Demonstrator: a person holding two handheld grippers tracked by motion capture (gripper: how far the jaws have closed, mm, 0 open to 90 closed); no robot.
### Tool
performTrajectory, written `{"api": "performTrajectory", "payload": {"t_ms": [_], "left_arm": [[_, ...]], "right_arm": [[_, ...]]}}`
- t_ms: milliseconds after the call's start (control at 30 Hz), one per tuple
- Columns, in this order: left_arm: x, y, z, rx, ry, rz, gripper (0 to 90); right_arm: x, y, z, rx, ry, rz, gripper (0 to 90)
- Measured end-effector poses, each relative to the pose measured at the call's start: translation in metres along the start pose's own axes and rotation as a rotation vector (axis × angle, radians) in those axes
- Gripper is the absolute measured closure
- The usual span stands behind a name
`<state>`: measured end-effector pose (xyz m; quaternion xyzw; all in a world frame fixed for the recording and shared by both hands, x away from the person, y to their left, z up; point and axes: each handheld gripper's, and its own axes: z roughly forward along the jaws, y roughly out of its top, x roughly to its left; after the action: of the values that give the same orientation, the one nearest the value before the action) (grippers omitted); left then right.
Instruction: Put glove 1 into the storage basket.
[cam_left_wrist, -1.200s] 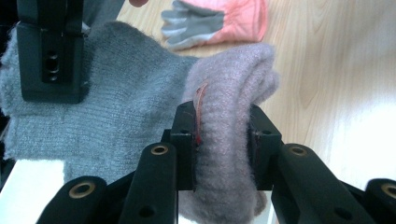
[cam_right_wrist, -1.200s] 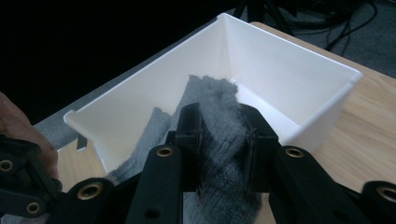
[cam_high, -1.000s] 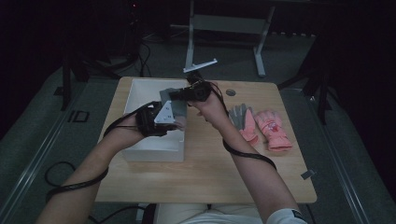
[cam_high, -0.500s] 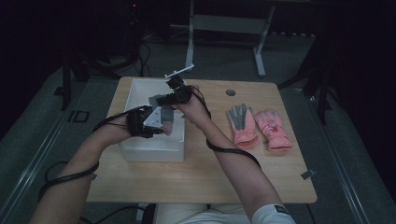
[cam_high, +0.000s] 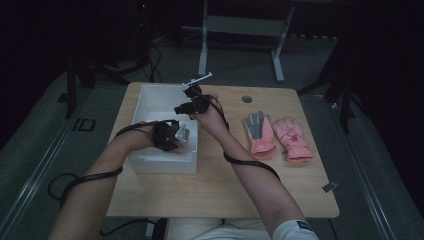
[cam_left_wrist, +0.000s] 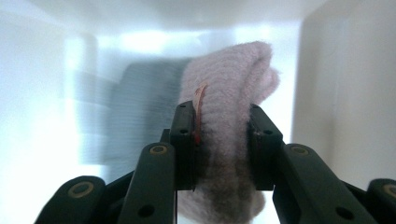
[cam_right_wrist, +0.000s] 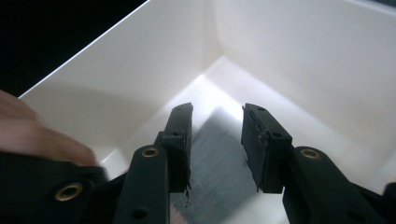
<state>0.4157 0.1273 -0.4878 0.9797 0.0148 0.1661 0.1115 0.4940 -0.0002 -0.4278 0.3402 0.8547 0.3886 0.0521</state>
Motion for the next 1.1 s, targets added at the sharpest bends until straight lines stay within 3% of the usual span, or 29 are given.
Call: {"api": "performTrajectory", "payload": {"t_ms": [67,200,300,333,367,500,767,933,1100], "left_arm": [[0.001,0.000,0.006,0.008,-0.006,0.003,68.4],[0.004,0.000,0.010,0.007,-0.027,-0.031,66.5],[0.005,0.001,0.006,0.013,-0.007,-0.045,57.9],[0.004,0.001,0.004,0.000,-0.007,-0.083,56.5],[0.004,0.001,0.003,0.003,-0.005,-0.090,52.0],[0.004,-0.003,-0.012,-0.023,-0.001,-0.138,46.7],[0.005,0.001,-0.051,-0.125,0.021,-0.209,47.0],[0.007,0.009,-0.072,-0.189,0.038,-0.226,48.5],[0.005,0.021,-0.085,-0.245,0.029,-0.230,48.5]], "right_arm": [[-0.004,0.000,-0.008,-0.013,0.008,0.002,62.8],[-0.009,-0.002,-0.023,-0.032,0.007,-0.013,58.3],[-0.012,-0.005,-0.036,-0.049,0.008,-0.025,53.1],[-0.012,-0.007,-0.040,-0.053,0.009,-0.028,52.0],[-0.013,-0.009,-0.046,-0.058,0.007,-0.034,50.0],[-0.016,-0.019,-0.064,-0.080,0.019,-0.041,49.4],[-0.021,-0.049,-0.099,-0.096,0.020,-0.071,49.5],[-0.028,-0.065,-0.115,-0.105,0.001,-0.077,49.9],[-0.038,-0.078,-0.127,-0.111,-0.010,-0.061,50.8]]}}
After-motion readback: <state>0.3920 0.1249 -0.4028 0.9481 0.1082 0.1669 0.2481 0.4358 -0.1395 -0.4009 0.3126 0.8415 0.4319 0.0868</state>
